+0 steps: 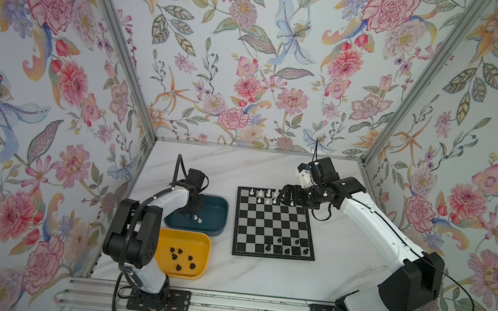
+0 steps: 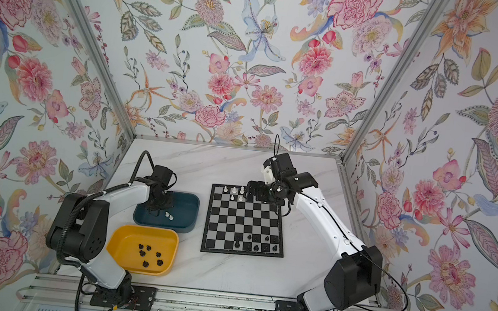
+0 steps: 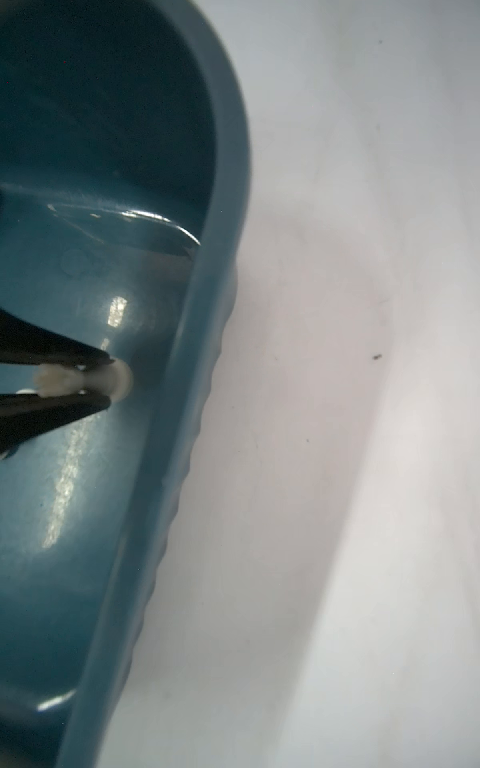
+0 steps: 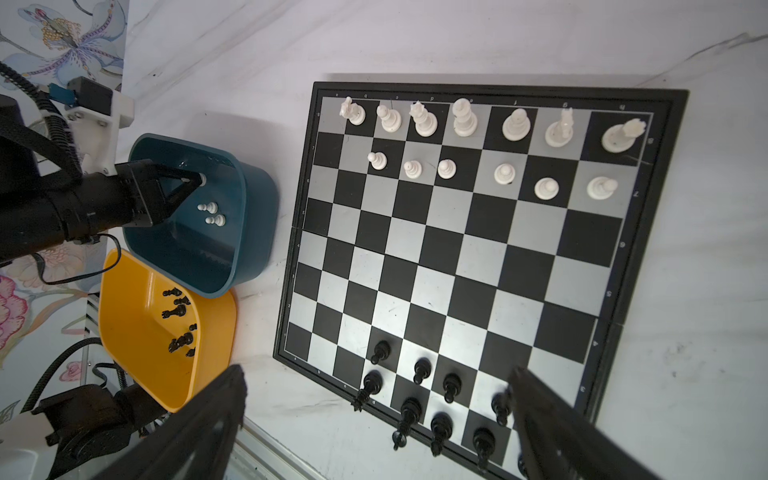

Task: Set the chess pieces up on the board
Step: 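Lower the left gripper into the teal tub and grasp another white pawn, then carry the white pawn with the left gripper to the board's far corner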

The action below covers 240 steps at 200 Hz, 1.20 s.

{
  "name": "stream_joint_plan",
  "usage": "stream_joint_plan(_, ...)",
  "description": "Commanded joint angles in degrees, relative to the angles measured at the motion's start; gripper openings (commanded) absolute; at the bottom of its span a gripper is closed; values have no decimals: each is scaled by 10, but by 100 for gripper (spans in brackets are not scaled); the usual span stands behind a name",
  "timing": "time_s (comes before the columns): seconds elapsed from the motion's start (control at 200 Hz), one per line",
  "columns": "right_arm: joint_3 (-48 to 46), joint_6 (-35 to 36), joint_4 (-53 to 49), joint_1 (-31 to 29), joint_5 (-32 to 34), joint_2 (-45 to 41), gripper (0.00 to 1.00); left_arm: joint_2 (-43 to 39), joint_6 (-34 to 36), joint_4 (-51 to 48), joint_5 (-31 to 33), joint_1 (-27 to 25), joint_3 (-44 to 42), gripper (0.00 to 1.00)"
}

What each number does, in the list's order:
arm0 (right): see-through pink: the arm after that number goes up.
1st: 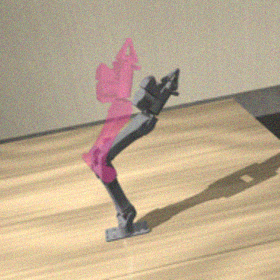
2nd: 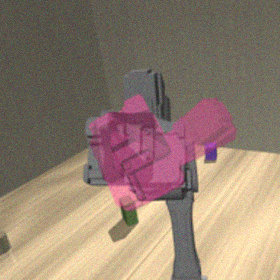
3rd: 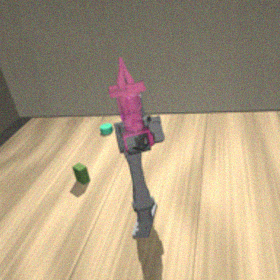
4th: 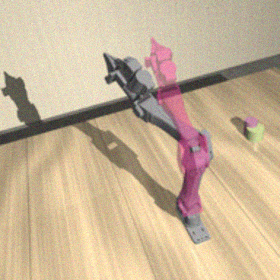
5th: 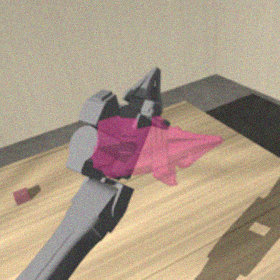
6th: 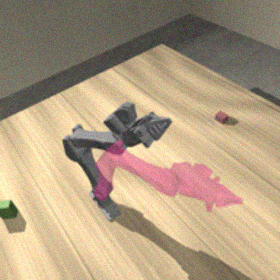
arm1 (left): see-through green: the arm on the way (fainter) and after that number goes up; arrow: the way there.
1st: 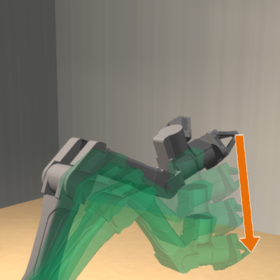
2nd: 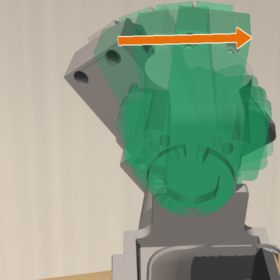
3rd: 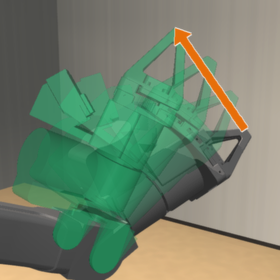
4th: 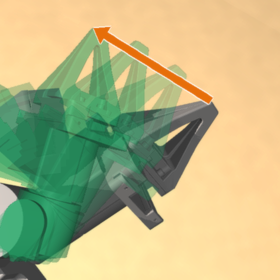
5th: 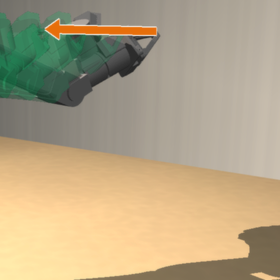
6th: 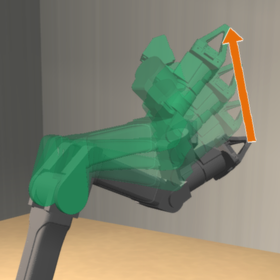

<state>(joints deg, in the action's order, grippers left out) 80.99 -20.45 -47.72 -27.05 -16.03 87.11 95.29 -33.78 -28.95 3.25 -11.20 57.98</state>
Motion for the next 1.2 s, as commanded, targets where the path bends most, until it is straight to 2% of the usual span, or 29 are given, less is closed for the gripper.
stream_joint_plan(0.0, 18, -6, -1, -7, 4, 10, 99, -10, 12, -38, -10, 5, 40, 3)
stream_joint_plan(0.24, 2, -11, 0, -11, 11, -2, 99, -4, 4, -88, -8, -36, 119, 3)
stream_joint_plan(0.555, -18, -11, 1, -7, 19, -23, 99, 81, -14, -108, -13, -126, 255, 3)
stream_joint_plan(0.976, -46, -8, -6, 23, 23, -65, 99, 185, -27, -71, -46, -179, 336, 3)
stream_joint_plan(1.196, -55, -6, -17, 37, 24, -80, 99, 244, -23, -69, -62, -191, 388, 3)
